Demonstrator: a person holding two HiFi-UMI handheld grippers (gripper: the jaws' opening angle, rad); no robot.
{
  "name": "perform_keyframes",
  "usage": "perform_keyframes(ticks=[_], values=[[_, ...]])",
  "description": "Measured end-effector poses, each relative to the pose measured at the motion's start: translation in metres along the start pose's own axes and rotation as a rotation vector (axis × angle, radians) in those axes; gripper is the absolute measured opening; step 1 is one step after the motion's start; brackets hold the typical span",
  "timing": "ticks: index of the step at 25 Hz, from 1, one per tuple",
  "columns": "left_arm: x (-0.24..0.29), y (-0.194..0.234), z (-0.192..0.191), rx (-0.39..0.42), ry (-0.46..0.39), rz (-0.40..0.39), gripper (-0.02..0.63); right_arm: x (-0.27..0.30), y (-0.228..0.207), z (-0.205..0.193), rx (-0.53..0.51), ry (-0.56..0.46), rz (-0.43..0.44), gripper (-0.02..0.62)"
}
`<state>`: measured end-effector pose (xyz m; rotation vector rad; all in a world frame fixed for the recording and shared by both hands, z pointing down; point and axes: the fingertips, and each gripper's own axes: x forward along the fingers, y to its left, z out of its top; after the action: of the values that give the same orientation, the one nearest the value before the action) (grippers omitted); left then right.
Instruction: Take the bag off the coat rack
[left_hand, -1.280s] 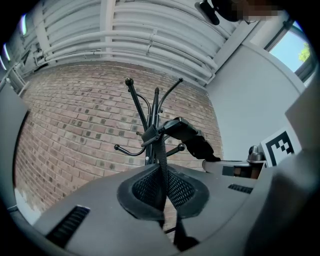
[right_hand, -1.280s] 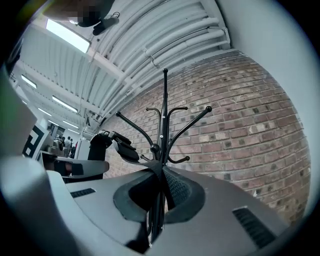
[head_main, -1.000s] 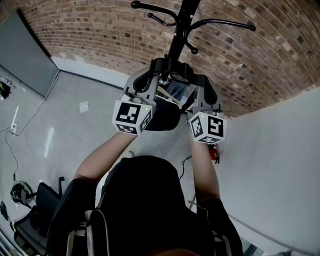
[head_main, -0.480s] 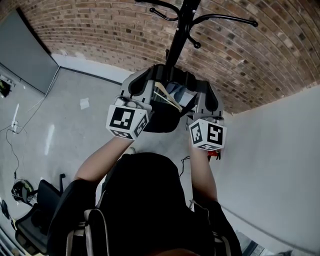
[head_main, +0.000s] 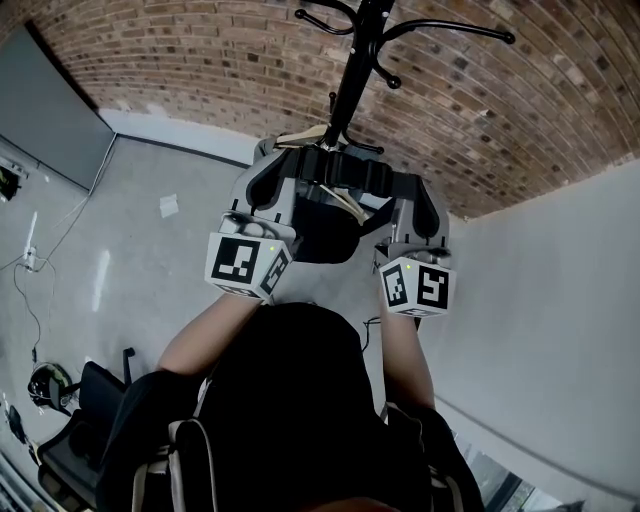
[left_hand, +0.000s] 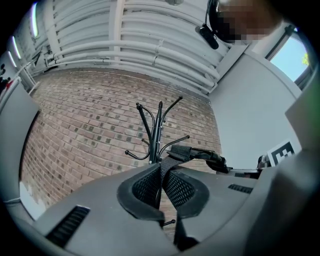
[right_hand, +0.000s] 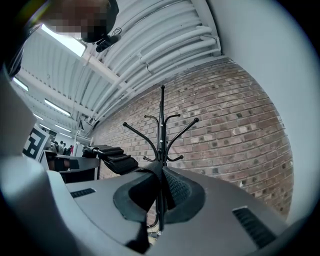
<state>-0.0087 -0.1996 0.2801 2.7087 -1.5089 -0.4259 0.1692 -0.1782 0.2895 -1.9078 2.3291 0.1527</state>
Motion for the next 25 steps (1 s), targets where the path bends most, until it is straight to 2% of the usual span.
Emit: perform_keyframes(ticks=[2,4,12,19,25], values=[[-0.005,-0.002,0.004,0.057,-0.008,0.011,0.02,-0.005,0.002,0.001,0.012,0.001,0.004,0.02],[-0.01,-0.005,0.007,0.08,-0.019,0.013,0.02,-0.012,0.004,0.003,0.016,-0.002,-0.004,0.02],[-0.025,0.001,0.0,-0.014,0.014,0.028,0.02,-0.027,0.012,0.006,-0.024,0.007,-0.007,0.02],[-0.043,0.002,-0.001,-0.04,0.028,0.03,0.02,-0.042,0.024,0.003,0.009,0.026,0.02,0.02],[-0.058,-0.002,-0.003,-0.067,0.036,0.014,0.02,-0.057,0.031,0.007,-0.014,0.022,0.027,0.02]])
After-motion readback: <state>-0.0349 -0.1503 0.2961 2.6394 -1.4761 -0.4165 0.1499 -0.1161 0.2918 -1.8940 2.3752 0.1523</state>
